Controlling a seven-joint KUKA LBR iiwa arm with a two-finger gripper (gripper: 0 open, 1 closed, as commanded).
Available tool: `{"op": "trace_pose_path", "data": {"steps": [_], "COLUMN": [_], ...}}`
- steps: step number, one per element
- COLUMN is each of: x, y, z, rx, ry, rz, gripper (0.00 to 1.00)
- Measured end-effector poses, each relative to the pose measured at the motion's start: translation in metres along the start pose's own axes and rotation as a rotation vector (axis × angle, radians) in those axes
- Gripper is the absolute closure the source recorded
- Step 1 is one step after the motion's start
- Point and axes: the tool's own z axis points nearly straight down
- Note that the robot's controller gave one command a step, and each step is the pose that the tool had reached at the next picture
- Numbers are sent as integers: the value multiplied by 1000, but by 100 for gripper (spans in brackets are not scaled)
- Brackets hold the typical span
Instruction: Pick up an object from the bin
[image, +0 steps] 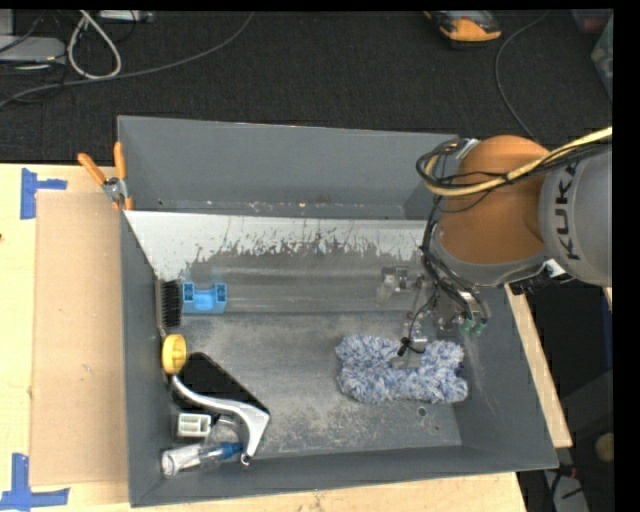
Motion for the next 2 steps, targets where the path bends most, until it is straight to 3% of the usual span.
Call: {"op": "trace_pose_path", "data": {"steps": [1,2], "x": [-1,16], "y": [0,-41], "z": [-5,85], "rx": [0,0], "ry": [-7,-7], "rz": [-1,-28], "gripper": [0,0]}}
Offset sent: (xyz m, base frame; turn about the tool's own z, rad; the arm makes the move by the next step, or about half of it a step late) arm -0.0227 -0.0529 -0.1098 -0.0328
